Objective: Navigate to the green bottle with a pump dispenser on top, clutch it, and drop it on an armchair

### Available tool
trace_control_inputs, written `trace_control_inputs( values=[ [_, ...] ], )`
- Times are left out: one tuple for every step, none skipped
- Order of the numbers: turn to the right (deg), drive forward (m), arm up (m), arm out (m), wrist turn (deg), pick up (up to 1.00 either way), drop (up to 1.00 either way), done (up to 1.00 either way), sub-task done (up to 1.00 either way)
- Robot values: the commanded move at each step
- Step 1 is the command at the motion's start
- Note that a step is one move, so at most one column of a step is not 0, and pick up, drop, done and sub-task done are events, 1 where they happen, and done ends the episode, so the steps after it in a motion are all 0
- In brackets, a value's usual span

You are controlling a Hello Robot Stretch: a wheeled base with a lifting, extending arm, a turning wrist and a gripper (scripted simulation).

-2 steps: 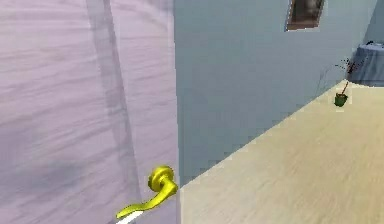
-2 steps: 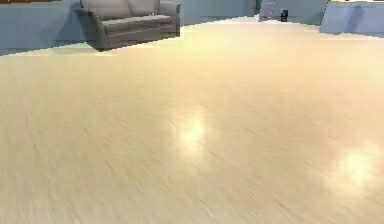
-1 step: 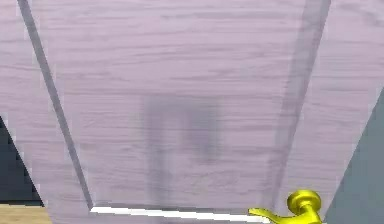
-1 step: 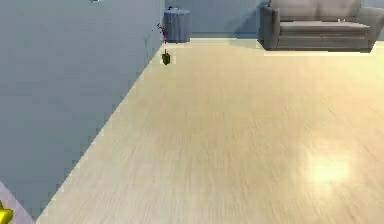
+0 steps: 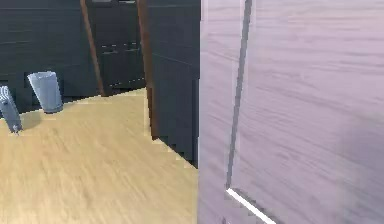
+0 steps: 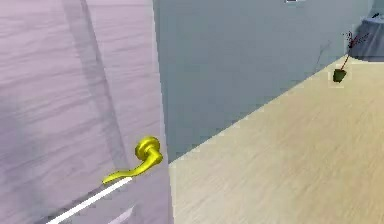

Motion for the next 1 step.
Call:
trace_control_inputs(
  values=[
    [-39.0,0.00,0.00,0.00,0.0,0.00,0.00,0.00,0.00]
  ],
)
